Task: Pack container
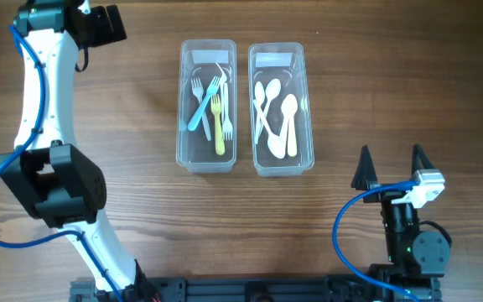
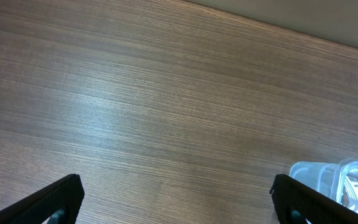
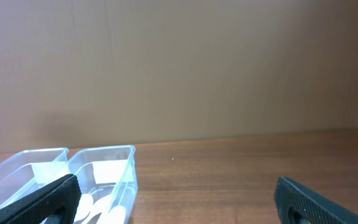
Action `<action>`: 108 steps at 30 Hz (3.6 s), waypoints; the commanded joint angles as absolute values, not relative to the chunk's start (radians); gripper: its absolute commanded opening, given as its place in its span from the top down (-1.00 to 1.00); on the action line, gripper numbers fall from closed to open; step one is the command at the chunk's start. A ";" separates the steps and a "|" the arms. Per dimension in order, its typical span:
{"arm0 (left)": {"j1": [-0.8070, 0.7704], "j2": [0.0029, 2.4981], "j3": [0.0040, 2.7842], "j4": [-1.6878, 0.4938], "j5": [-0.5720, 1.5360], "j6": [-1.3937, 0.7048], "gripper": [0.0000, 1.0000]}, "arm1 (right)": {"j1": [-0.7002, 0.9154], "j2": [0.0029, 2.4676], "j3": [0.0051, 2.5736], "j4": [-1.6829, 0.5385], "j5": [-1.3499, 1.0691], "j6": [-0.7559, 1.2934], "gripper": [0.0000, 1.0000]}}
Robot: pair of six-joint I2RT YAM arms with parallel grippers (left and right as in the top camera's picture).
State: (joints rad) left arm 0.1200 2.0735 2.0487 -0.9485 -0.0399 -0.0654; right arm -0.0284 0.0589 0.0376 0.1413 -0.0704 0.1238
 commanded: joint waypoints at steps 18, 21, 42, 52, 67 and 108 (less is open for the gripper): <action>0.121 2.040 2.050 -0.947 -0.035 -0.060 -1.00 | -0.032 0.043 0.006 0.002 -0.068 0.186 -0.99; 0.121 2.040 2.050 -0.947 -0.035 -0.060 -1.00 | -0.032 0.047 0.006 0.002 -0.068 0.186 -0.99; 0.123 2.041 2.050 -0.951 -0.039 -0.060 -1.00 | -0.032 0.047 0.006 0.002 -0.068 0.186 -0.99; 0.134 1.983 2.050 -0.954 -0.051 -0.060 -1.00 | -0.032 0.047 0.006 0.002 -0.068 0.186 -0.99; 0.140 1.238 2.024 -1.058 -0.073 -0.060 -1.00 | -0.032 0.047 0.006 0.002 -0.068 0.186 -0.99; 0.049 0.021 0.141 -0.186 -0.027 -0.458 -0.99 | -0.032 0.047 0.006 0.002 -0.068 0.186 -0.99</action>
